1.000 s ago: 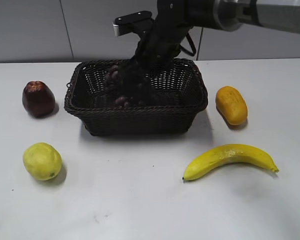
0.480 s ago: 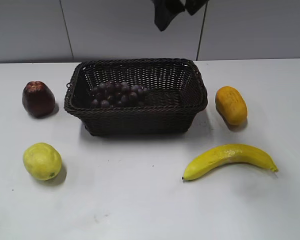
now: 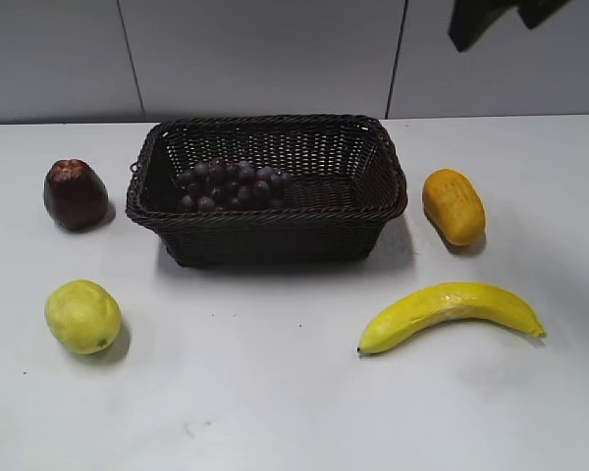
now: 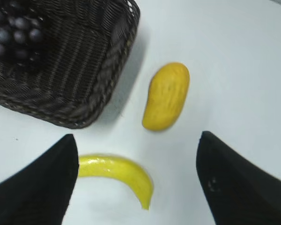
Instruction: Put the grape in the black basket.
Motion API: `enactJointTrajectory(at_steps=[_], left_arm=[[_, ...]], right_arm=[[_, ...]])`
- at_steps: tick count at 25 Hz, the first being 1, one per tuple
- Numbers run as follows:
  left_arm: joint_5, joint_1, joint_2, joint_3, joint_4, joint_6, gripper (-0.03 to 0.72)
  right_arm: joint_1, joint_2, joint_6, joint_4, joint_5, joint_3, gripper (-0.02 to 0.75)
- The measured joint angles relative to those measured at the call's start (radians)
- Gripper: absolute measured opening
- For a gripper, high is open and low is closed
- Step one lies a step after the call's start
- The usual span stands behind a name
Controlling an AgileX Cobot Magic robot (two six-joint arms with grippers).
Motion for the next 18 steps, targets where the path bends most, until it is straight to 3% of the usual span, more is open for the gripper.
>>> enactJointTrajectory(at_steps=[18], left_arm=[[0.0, 0.0, 0.0, 0.0, 0.0, 0.0, 0.232]], right_arm=[[-0.012, -0.704, 0.094, 0.012, -0.174, 0.828, 0.593]])
